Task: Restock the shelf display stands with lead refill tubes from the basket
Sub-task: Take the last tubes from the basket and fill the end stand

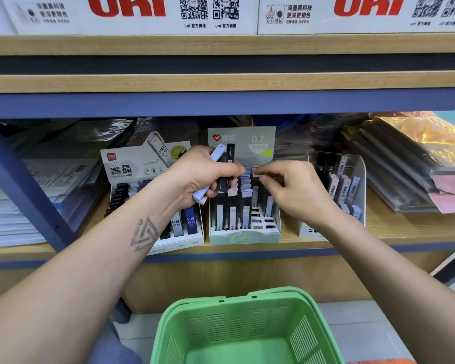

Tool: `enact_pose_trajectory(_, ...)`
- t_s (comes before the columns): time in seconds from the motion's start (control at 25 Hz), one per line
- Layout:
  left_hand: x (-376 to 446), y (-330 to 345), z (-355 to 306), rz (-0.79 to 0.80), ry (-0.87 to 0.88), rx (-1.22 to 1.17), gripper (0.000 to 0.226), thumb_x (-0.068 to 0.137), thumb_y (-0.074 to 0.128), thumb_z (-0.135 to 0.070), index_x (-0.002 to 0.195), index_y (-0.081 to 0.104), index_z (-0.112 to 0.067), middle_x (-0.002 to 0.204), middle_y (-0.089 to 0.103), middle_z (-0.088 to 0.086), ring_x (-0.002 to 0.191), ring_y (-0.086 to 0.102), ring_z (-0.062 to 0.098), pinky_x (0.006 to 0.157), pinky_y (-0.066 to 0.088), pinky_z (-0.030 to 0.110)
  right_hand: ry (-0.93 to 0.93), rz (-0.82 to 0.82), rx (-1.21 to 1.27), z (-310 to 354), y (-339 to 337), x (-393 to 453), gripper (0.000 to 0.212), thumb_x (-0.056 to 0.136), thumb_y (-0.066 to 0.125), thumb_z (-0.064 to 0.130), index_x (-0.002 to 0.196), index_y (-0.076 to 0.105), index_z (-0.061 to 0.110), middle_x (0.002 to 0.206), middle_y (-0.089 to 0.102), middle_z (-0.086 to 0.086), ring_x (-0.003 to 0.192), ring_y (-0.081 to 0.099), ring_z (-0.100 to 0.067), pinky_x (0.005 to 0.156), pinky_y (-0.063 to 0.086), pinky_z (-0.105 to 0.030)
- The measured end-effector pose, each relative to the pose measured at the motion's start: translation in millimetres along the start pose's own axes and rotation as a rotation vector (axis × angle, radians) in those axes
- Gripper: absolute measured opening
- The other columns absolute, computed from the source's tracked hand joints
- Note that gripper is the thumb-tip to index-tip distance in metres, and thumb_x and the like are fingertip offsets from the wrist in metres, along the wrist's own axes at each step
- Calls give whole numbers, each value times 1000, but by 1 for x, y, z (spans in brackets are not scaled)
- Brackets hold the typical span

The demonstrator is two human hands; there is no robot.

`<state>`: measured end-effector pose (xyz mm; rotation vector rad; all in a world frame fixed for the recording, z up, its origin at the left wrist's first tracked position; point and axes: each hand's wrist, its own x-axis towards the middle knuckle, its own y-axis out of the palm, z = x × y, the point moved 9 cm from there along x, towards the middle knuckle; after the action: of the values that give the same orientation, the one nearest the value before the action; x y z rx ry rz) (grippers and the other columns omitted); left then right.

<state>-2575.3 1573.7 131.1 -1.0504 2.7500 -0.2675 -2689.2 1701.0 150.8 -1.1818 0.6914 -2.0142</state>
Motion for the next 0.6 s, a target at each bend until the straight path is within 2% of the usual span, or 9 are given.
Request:
enact_pose_trajectory(0.08, -7, 16, -4, 91, 11, -32, 22, 83, 80, -20, 96, 69, -7, 75, 67, 13, 40, 37, 12, 38, 29, 17, 132, -36, 210, -13, -10, -1, 19, 97, 63, 15, 111, 77, 17, 94, 76, 6, 89, 70, -11, 82, 57, -29)
enact_pose_trajectory(0.16, -15, 40, -6, 202, 17, -9, 21, 84, 80, -25, 93, 69, -10, 74, 68, 12, 40, 38, 12, 38, 29, 18, 307, 6, 627, -27, -10, -7, 19, 98, 63, 13, 114, 74, 12, 84, 75, 0, 78, 69, -15, 69, 56, -27)
enact_pose_trajectory(0.24, -21, 65, -6, 288, 23, 31, 21, 85, 79, -29, 90, 67, -12, 75, 69, 12, 40, 39, 11, 37, 30, 19, 389, 88, 907, -30, -9, -15, 24, 98, 63, 15, 119, 71, 6, 95, 75, -13, 83, 67, -22, 71, 55, -33)
enact_pose_trajectory(0.32, -24, 90, -5, 345, 10, 47, 23, 85, 79, -30, 89, 65, -11, 74, 69, 12, 39, 39, 11, 37, 32, 20, 408, 123, 962, -36, -17, -23, 24, 95, 66, 11, 118, 71, 3, 106, 73, -23, 90, 69, -29, 81, 57, -43)
enact_pose_trajectory(0.36, -25, 101, -5, 366, 1, 48, 24, 85, 79, -30, 88, 64, -11, 74, 69, 12, 39, 39, 12, 37, 33, 21, 421, 110, 958, -42, -23, -27, 23, 94, 66, 7, 115, 72, 2, 106, 73, -25, 91, 70, -29, 83, 57, -44)
enact_pose_trajectory(0.48, -23, 128, -5, 395, -10, 31, 26, 85, 78, -31, 88, 64, -10, 75, 69, 14, 40, 38, 14, 38, 32, 21, 465, 55, 940, -67, -43, -41, 19, 91, 68, -2, 109, 74, 2, 98, 74, -24, 85, 69, -28, 82, 59, -39)
enact_pose_trajectory(0.6, -18, 143, -8, 362, -4, -17, 28, 88, 76, -27, 99, 62, -5, 76, 68, 14, 39, 35, 14, 36, 29, 19, 489, -31, 898, -96, -70, -51, 17, 90, 70, -1, 105, 76, 5, 82, 73, -11, 76, 66, -20, 74, 56, -29)
